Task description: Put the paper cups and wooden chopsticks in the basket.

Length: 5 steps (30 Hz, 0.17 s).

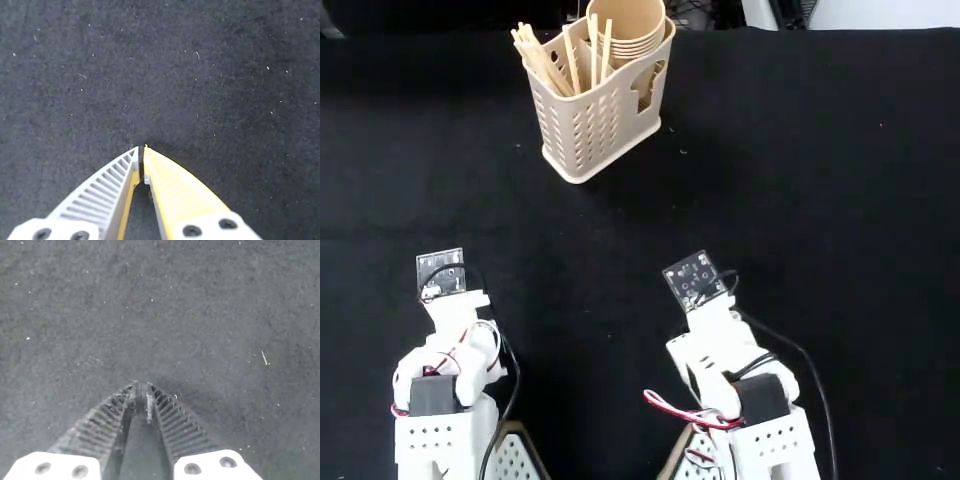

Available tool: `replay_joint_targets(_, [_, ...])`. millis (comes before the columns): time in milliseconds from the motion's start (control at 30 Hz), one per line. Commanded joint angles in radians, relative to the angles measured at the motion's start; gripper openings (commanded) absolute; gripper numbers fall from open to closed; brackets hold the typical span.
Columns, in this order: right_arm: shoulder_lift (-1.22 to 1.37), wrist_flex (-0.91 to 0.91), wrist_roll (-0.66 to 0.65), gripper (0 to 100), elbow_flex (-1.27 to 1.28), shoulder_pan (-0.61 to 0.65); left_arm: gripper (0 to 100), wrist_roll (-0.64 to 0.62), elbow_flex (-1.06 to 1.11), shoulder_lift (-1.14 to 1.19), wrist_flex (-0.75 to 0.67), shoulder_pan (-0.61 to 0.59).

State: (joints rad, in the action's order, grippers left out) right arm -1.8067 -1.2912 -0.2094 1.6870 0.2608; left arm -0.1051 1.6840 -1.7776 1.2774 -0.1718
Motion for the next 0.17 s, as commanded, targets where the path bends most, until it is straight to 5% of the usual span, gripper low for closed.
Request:
replay_joint_targets(0, [-0.068, -0.002, -0.006, 1.5, -0.002, -0.011, 3, -0.006, 0.016, -0.006, -0.023, 0.007])
replay_joint_targets(133, [-0.068, -0.002, -0.006, 1.5, -0.002, -0.011, 3, -0.006, 0.016, -0.006, -0.023, 0.007])
